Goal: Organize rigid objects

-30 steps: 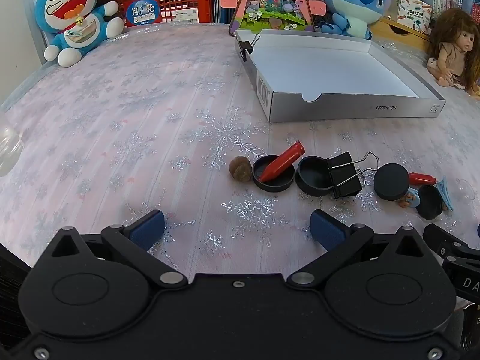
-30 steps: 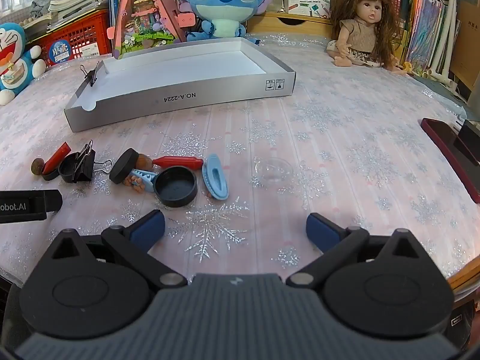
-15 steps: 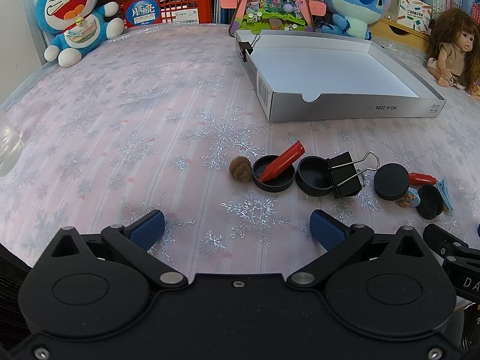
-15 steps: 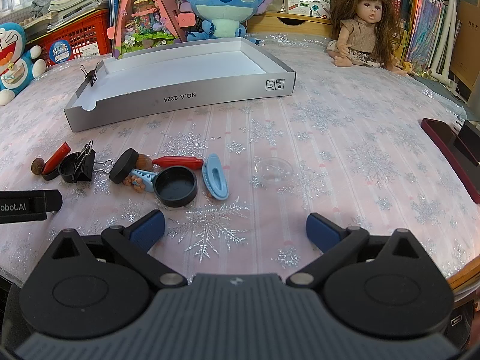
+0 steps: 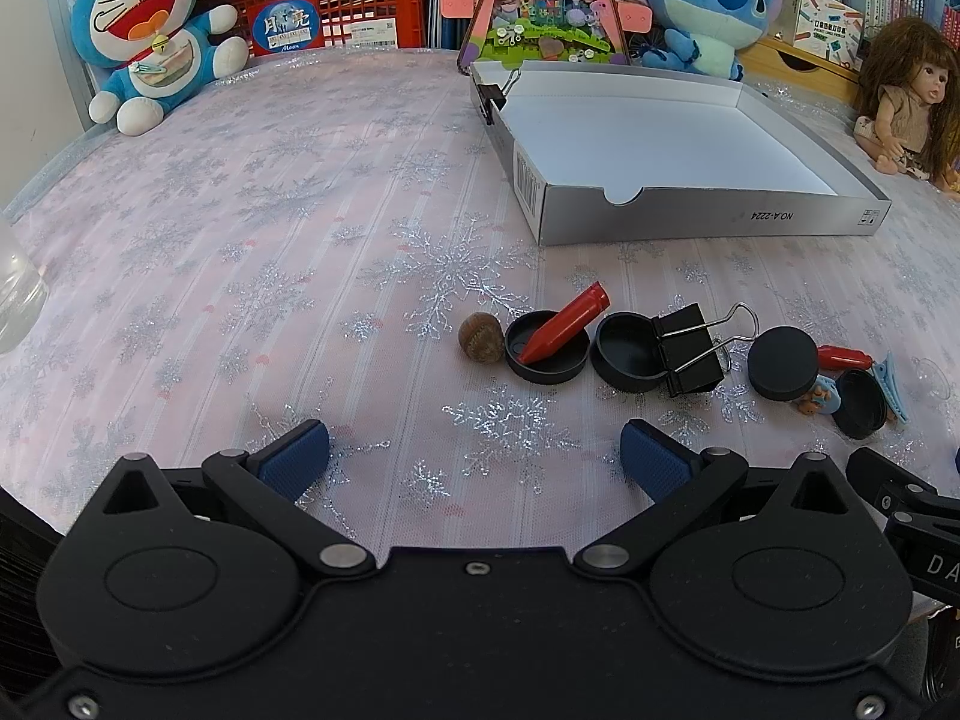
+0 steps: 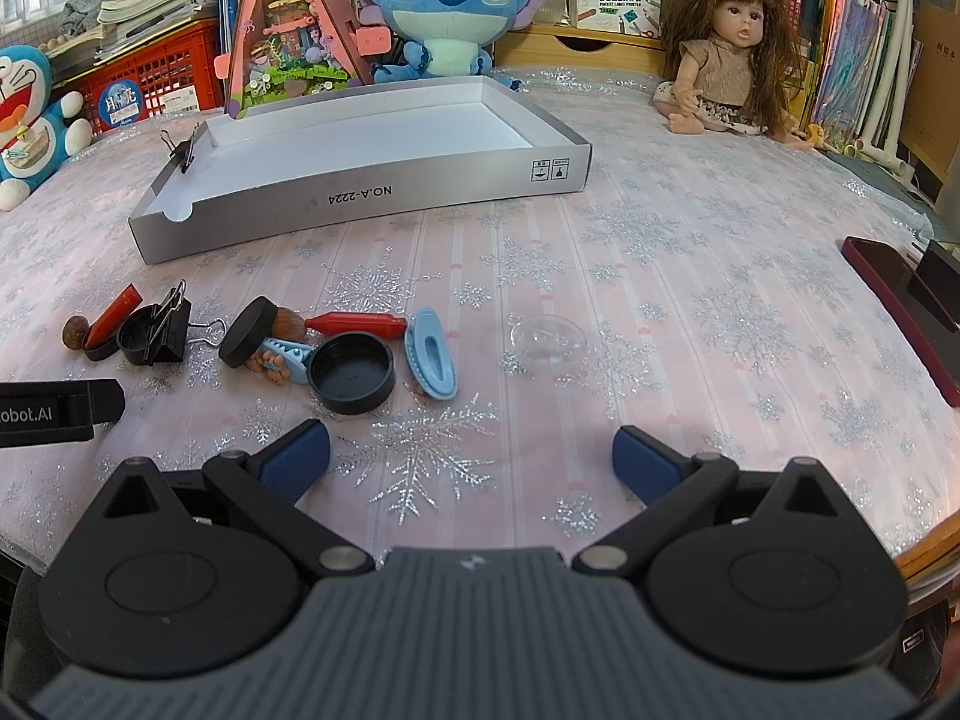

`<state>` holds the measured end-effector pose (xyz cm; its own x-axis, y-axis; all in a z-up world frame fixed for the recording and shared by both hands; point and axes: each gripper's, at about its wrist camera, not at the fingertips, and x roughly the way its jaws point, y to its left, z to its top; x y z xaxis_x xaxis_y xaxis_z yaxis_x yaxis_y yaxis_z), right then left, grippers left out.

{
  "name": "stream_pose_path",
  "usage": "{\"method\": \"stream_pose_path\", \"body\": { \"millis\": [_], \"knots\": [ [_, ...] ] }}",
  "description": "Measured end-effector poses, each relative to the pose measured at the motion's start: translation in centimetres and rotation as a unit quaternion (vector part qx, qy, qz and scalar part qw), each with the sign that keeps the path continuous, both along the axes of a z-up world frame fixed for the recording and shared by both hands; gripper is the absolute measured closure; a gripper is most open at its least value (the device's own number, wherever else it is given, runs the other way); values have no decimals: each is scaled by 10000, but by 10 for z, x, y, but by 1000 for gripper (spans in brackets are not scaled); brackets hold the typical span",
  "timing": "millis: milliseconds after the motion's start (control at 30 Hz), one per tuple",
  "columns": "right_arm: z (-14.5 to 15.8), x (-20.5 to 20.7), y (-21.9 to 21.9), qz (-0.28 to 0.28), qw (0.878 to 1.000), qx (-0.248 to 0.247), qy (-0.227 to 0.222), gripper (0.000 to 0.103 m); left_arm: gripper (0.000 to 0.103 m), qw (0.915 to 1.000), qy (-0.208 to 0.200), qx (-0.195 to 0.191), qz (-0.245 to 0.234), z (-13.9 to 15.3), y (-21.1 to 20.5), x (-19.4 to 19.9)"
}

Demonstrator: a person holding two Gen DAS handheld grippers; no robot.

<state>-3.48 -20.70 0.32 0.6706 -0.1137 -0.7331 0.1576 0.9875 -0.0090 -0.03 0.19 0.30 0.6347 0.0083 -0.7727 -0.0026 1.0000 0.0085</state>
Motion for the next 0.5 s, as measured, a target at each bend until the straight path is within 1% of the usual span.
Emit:
{"method": "stream_pose_path", "body": {
  "millis": [200, 333, 500],
  "knots": [
    [0, -1, 0, 4, 10000, -3, -17, 0, 0, 10000, -12, 3, -9, -2, 0, 1],
    [-3, -7, 1, 62, 9998, -23, -175, 0, 0, 9999, -95, -9, -60, 0, 3, -3],
    [-3, -12, -1, 194, 9987, -56, -461, 0, 0, 9988, -431, -15, -225, -5, 6, -10]
  ]
}}
